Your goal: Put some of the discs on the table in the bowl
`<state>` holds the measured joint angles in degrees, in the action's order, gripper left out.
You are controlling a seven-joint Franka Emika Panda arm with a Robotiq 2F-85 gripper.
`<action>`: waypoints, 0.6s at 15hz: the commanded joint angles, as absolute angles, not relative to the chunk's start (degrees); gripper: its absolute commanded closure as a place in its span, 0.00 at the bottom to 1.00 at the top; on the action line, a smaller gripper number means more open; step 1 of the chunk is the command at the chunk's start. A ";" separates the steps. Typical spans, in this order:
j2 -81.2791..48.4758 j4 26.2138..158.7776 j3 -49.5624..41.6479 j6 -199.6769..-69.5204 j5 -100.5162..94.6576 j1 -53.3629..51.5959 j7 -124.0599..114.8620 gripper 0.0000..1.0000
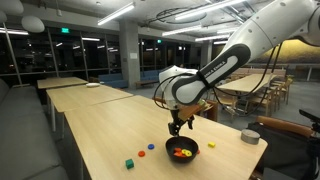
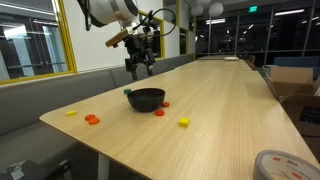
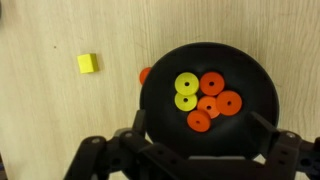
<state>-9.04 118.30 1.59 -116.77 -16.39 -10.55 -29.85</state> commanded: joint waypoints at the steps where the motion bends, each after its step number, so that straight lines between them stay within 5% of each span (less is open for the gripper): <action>1: 2.68 122.91 2.34 -110.74 -15.56 -9.17 -29.31 0.00; 9: 27.47 130.95 3.63 -97.35 -5.67 -7.59 -19.46 0.00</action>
